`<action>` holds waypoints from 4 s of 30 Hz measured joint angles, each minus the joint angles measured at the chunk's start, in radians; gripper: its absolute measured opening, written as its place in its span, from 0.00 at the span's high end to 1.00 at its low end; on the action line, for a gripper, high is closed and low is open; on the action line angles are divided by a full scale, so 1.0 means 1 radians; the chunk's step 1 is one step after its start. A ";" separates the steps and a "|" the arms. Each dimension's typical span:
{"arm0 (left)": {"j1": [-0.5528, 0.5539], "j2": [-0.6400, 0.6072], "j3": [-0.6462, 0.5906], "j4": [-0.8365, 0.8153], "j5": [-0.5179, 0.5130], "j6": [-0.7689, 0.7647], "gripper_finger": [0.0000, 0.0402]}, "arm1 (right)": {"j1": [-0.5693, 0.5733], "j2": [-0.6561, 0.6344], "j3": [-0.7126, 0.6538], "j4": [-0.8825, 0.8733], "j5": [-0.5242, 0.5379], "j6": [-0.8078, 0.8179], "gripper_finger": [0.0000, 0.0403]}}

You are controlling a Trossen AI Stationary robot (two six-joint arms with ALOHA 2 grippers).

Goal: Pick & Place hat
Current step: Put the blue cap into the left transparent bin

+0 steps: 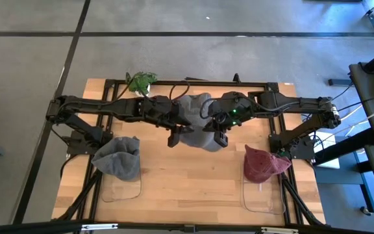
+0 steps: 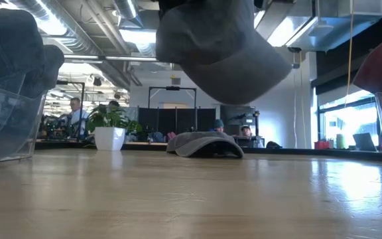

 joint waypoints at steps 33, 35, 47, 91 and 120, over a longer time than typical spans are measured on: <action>-0.292 -0.056 0.523 -0.781 0.127 -0.503 0.94 | -0.060 -0.135 0.000 -0.282 0.340 -0.130 0.45; -0.336 -0.053 0.549 -0.846 0.120 -0.524 0.94 | -0.069 -0.134 0.000 -0.299 0.343 -0.130 0.45; -0.598 -0.058 0.567 -1.095 0.055 -0.856 0.94 | -0.075 -0.130 0.000 -0.367 0.342 -0.037 0.45; -0.776 -0.053 0.125 -1.278 -0.194 -1.047 0.85 | -0.075 -0.130 0.000 -0.326 0.342 -0.021 0.45; -0.716 -0.102 0.105 -1.277 -0.206 -1.169 0.54 | -0.074 -0.130 0.000 -0.331 0.322 -0.108 0.45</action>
